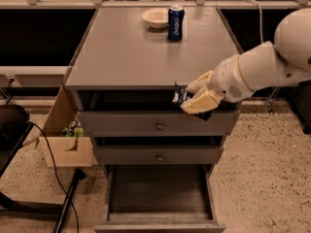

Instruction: Place rxbar blueberry into bottom drawer

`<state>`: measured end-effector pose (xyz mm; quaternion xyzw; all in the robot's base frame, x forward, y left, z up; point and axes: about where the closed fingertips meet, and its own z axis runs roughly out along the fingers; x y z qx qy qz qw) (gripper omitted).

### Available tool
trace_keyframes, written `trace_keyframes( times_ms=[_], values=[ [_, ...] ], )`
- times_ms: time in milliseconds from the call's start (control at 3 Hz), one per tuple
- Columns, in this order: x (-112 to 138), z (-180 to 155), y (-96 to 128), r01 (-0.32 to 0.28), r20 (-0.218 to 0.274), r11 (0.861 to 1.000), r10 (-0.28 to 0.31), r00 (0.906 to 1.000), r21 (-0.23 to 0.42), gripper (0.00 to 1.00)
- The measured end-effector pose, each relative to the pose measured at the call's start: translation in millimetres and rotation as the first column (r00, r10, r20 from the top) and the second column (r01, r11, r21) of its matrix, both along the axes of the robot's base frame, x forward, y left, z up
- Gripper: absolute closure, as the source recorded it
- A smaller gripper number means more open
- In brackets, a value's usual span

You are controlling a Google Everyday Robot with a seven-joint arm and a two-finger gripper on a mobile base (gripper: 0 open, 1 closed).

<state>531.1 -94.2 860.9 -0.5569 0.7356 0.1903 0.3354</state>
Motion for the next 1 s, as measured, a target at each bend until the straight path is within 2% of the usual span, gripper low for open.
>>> trace_keyframes(
  times_ms=[667, 1000],
  values=[
    [-38.9, -87.7, 14.5, -0.016, -0.023, 0.998, 0.018, 0.9996, 0.062, 1.00],
    [-38.9, -95.1, 13.9, -0.015, -0.027, 0.998, 0.016, 0.9995, 0.065, 1.00]
  ],
)
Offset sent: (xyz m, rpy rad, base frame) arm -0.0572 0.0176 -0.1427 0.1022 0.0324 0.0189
